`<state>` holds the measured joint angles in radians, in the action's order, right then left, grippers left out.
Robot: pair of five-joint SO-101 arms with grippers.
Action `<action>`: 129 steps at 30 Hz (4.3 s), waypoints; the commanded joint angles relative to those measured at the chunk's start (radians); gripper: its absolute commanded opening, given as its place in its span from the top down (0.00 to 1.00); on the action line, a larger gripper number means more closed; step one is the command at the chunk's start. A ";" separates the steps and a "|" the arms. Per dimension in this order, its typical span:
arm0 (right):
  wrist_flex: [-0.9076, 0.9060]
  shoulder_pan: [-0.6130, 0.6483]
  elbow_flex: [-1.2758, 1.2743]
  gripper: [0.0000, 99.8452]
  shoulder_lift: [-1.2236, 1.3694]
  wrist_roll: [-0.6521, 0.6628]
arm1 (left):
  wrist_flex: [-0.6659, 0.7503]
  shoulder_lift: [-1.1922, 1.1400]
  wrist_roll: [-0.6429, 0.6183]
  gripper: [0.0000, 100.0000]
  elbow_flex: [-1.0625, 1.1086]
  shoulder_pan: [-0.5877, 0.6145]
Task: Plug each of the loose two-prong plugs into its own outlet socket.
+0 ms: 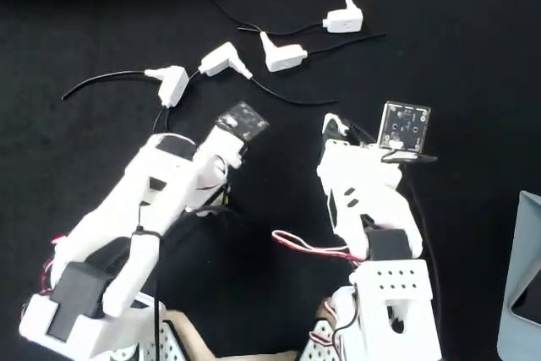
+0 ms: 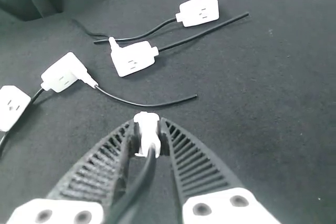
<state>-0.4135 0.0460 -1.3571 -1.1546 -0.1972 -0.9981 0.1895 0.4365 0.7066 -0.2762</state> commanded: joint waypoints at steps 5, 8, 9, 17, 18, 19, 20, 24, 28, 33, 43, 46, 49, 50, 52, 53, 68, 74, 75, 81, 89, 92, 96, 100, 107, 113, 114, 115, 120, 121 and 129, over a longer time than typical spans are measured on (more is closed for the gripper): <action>-0.028 0.040 0.018 0.99 -0.012 0.012 | -0.071 0.109 0.026 0.73 -0.068 0.156; -0.071 0.106 0.022 0.99 -0.012 0.057 | -0.157 0.189 0.057 0.73 -0.099 0.194; -0.084 0.129 0.022 0.99 -0.012 0.068 | -0.181 0.221 0.057 0.73 -0.097 0.196; -0.117 0.227 0.064 0.99 -0.008 0.163 | -0.261 0.517 0.043 0.74 -0.008 0.367; -0.138 0.236 0.081 0.99 -0.008 0.183 | -0.249 0.562 0.028 0.74 0.030 0.403; -0.163 0.250 0.101 0.99 -0.001 0.198 | -0.227 0.603 0.006 0.74 0.073 0.438; -0.187 0.265 0.125 0.99 0.016 0.209 | -0.199 0.644 -0.015 0.74 0.120 0.475; -0.212 0.339 0.226 0.99 0.153 0.230 | -0.081 0.801 -0.074 0.74 0.321 0.576; -0.190 0.423 0.331 0.99 0.331 0.232 | 0.012 0.922 -0.112 0.74 0.484 0.644; -0.170 0.512 0.441 0.99 0.522 0.256 | 0.057 1.014 -0.114 0.74 0.598 0.708; -0.172 0.548 0.598 0.99 0.773 0.405 | 0.058 1.082 -0.161 0.74 0.680 0.704; -0.172 0.559 0.622 0.99 0.812 0.437 | 0.058 1.077 -0.161 0.74 0.685 0.702; -0.172 0.583 0.631 0.99 0.834 0.451 | 0.058 1.083 -0.161 0.74 0.700 0.702; -0.172 0.598 0.636 0.99 0.839 0.451 | 0.058 1.083 -0.161 0.74 0.700 0.702; -0.198 0.620 0.641 0.99 0.849 0.457 | 0.058 1.083 -0.161 0.74 0.702 0.702; -0.209 0.631 0.645 0.99 0.849 0.457 | 0.058 1.083 -0.161 0.74 0.702 0.702; -0.218 0.634 0.696 0.99 0.984 0.499 | 0.058 1.083 -0.157 0.74 0.708 0.707; -0.181 0.635 0.687 0.99 0.993 0.499 | 0.058 1.083 -0.157 0.74 0.710 0.708; -0.172 0.635 0.674 0.99 0.993 0.499 | 0.058 1.083 -0.157 0.74 0.710 0.708; -0.169 0.640 0.602 0.99 0.993 0.497 | 0.058 1.083 -0.155 0.74 0.717 0.707; -0.046 0.640 0.489 0.99 0.995 0.497 | 0.058 1.083 -0.155 0.74 0.720 0.704; -0.049 0.640 0.481 0.99 1.004 0.497 | 0.058 1.083 -0.155 0.74 0.722 0.704; -0.041 0.637 0.501 0.99 1.036 0.499 | 0.058 1.083 -0.155 0.74 0.722 0.704; -0.041 0.601 0.587 0.99 1.040 0.499 | 0.058 1.083 -0.155 0.74 0.723 0.707; -0.041 0.422 0.892 0.99 1.096 0.500 | 0.058 1.083 -0.155 0.74 0.723 0.708; -0.041 0.316 1.176 0.98 1.320 0.499 | 0.058 1.083 -0.155 0.74 0.723 0.708; -0.041 0.305 1.221 0.98 1.368 0.499 | 0.058 1.083 -0.155 0.74 0.723 0.708; -0.041 0.295 1.267 0.98 1.417 0.497 | 0.058 1.083 -0.155 0.74 0.723 0.708; -0.064 0.267 1.442 0.93 1.600 0.496 | 0.058 1.083 -0.155 0.74 0.723 0.708; -0.087 0.267 1.460 0.89 1.612 0.494 | 0.058 1.083 -0.155 0.74 0.723 0.708; -0.342 0.313 1.511 0.73 1.508 0.497 | 0.058 1.083 -0.153 0.74 0.725 0.707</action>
<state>-0.6743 0.3299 0.0944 0.4534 0.2954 -0.9551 1.2620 0.2831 1.4323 0.4250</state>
